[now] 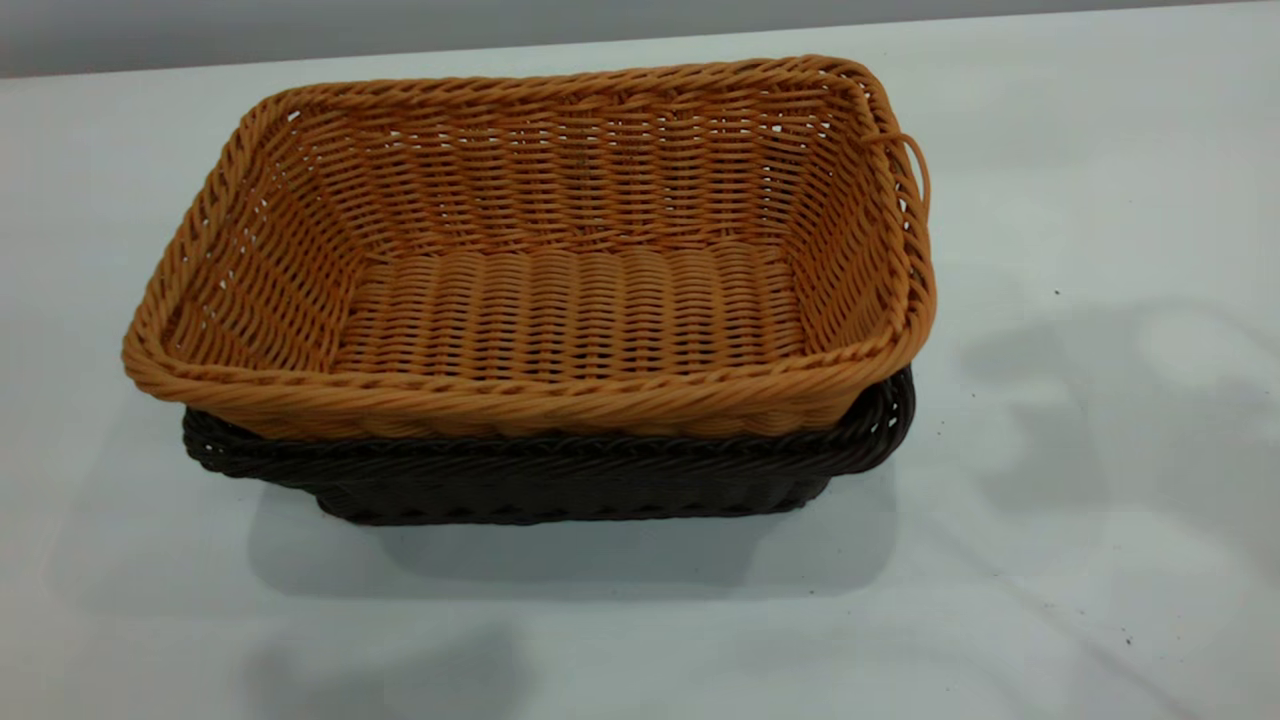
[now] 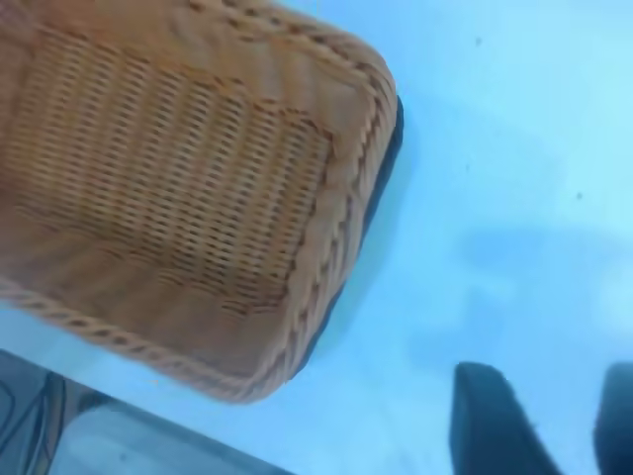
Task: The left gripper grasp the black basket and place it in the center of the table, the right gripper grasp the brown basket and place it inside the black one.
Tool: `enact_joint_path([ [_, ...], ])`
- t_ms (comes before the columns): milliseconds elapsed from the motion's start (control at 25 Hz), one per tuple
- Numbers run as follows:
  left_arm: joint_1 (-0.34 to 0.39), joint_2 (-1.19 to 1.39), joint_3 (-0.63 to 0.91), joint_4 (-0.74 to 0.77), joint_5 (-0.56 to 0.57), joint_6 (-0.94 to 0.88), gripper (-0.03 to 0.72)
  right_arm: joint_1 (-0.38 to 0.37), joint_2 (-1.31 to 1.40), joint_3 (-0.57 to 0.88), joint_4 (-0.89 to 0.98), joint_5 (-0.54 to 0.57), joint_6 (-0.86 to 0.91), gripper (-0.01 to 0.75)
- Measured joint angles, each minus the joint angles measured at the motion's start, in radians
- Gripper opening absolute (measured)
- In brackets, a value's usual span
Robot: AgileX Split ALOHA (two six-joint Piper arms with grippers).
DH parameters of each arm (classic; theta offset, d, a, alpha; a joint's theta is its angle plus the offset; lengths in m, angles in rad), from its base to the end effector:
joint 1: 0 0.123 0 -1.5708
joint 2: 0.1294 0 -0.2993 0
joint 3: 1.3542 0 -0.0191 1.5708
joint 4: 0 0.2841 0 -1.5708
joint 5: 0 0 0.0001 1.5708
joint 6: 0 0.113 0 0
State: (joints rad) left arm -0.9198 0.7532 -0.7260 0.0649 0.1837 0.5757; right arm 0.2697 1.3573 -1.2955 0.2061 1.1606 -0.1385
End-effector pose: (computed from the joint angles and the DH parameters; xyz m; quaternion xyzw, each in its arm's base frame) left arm 0.1250 -0.1618 0.3763 0.5240 0.5356 -0.0881 0.6563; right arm 0.2892 0.1020 0.3473 -0.1776 0.9550 0.1148 0.2079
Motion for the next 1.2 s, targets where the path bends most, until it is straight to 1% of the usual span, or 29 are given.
enact_joint_path([
  [160,0.008,-0.054,0.000,0.010,0.086,-0.043,0.046,0.000,-0.135,0.000,-0.006,0.031,0.000,0.120],
  [280,0.012,-0.082,0.000,0.065,0.178,-0.108,0.011,0.000,-0.239,0.000,-0.007,0.031,0.000,0.034],
  [360,0.012,-0.098,0.000,0.130,0.259,-0.178,0.004,0.000,-0.306,0.000,-0.017,0.031,-0.001,0.010],
  [560,0.012,-0.140,0.000,0.300,0.443,-0.414,0.000,0.000,-0.480,0.003,-0.050,0.031,-0.001,0.001],
  [680,0.012,-0.172,0.000,0.407,0.567,-0.562,0.000,0.000,-0.581,0.003,-0.110,0.036,0.016,0.000],
  [800,0.012,-0.201,-0.003,0.457,0.715,-0.643,0.000,0.000,-0.681,0.011,-0.195,0.052,0.016,0.000],
  [920,0.012,-0.221,-0.009,0.445,0.837,-0.661,-0.001,0.000,-0.783,0.040,-0.228,0.060,-0.003,0.000],
  [1000,0.012,-0.222,-0.009,0.395,0.898,-0.661,-0.001,0.000,-0.843,0.081,-0.216,0.064,-0.023,0.000],
  [1080,0.011,-0.222,-0.009,0.340,0.925,-0.660,-0.001,0.000,-0.902,0.134,-0.200,0.064,-0.035,0.000],
  [1200,0.011,-0.222,-0.009,0.280,0.929,-0.659,-0.001,0.000,-0.995,0.237,-0.152,0.062,-0.037,0.000],
])
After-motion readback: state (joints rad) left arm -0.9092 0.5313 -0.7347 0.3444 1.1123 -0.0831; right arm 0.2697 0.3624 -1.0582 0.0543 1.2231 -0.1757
